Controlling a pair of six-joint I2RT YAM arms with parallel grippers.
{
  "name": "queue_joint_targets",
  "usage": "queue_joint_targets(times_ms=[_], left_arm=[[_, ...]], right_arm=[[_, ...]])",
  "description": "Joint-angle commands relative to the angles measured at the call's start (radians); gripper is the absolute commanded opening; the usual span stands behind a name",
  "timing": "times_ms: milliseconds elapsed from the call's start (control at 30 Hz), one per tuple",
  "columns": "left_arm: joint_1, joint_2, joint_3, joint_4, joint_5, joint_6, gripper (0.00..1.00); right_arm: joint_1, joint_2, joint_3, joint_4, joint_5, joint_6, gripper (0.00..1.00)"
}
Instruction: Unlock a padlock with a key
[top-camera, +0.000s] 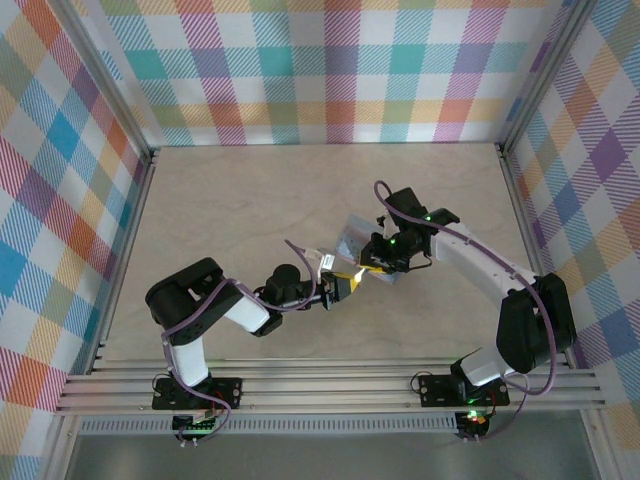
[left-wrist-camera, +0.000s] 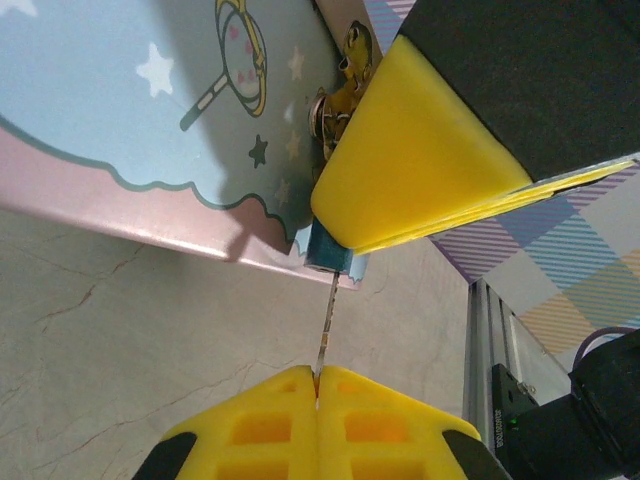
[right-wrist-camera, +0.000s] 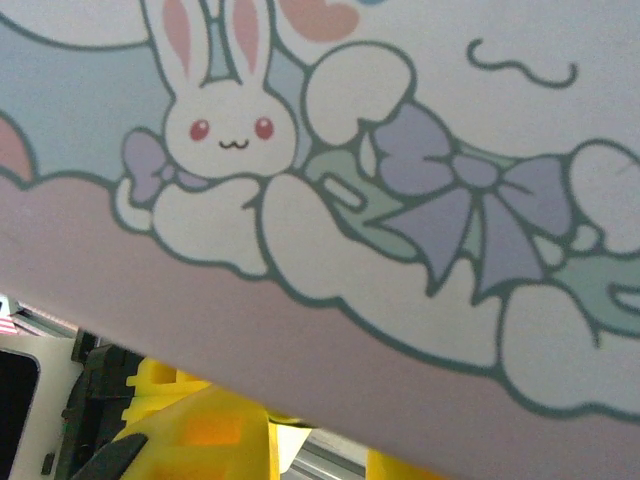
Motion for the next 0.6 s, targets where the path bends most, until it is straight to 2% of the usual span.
queue_joint_targets(times_ms=[0, 567], left_arm=[[-0.006, 0.012, 0.028, 0.057, 0.014, -0.002, 0.0], [-0.005, 0.029, 0.024, 0.075, -0.018, -0.022, 0.0]], right_arm=[[-0.005, -0.027, -0.009, 0.029, -0.039, 0.008, 0.0], [-0.005, -0.045, -0.03, 0.035, -0.047, 0.018, 0.0]])
